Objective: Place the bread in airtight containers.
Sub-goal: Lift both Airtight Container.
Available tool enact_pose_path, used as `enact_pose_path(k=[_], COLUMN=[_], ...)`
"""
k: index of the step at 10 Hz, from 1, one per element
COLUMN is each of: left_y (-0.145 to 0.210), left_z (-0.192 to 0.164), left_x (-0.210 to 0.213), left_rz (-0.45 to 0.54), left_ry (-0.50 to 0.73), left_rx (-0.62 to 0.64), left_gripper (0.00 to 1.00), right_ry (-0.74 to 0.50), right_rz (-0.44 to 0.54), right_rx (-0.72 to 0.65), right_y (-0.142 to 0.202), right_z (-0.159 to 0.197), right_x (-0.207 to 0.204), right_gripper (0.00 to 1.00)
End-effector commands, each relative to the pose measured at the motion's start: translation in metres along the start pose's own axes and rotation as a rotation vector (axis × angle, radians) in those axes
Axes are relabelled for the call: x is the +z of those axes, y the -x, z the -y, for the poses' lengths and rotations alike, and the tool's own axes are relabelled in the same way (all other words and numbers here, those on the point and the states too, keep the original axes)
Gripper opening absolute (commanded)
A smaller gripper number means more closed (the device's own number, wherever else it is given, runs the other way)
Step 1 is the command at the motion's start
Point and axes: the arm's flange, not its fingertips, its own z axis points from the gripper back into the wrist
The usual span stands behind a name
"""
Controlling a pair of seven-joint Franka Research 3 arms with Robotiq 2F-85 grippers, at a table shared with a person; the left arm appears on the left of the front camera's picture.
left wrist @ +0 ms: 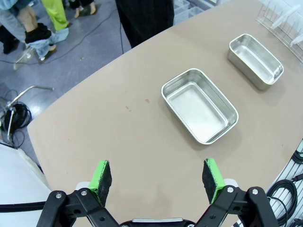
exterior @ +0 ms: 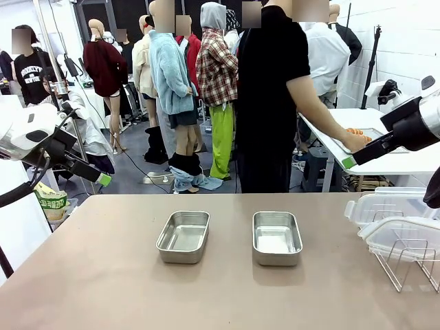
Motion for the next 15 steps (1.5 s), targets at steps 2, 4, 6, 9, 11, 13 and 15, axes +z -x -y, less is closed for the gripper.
enact_pose_path(k=[2,4,6,9,11,13,15], left_y=[0.0007,0.0007,0.0007,0.0007,0.0007,0.0007,0.0007], left_z=[-0.0017,-0.0017,-0.0017,-0.0017,-0.0017,-0.0017,-0.0017], left_x=[0.0003,0.0003,0.0003,0.0003,0.0003,0.0003,0.0003], left_rz=[0.001,0.001,0.001,0.001,0.001,0.001,0.001], left_ry=[-0.003,-0.003,-0.003,-0.003,-0.003,-0.003,-0.003], left_rx=[-0.003,-0.003,-0.003,-0.003,-0.003,-0.003,-0.003], left_gripper=[1.0,1.0,1.0,1.0,1.0,1.0,1.0], right_ry=[-0.01,-0.01,-0.01,-0.01,-0.01,-0.01,-0.01], right_rz=[0.0,0.0,0.0,0.0,0.0,0.0,0.0], right_rx=[0.003,0.003,0.003,0.003,0.003,0.003,0.003], right_y=[0.0004,0.0004,0.0004,0.0004,0.0004,0.0004,0.0004], right_z=[-0.0001,-0.0001,-0.0001,-0.0001,-0.0001,-0.0001,-0.0001], right_x=[-0.0023,-0.0023,-0.0023,-0.0023,-0.0023,-0.0023,-0.0023], right_gripper=[1.0,1.0,1.0,1.0,1.0,1.0,1.0])
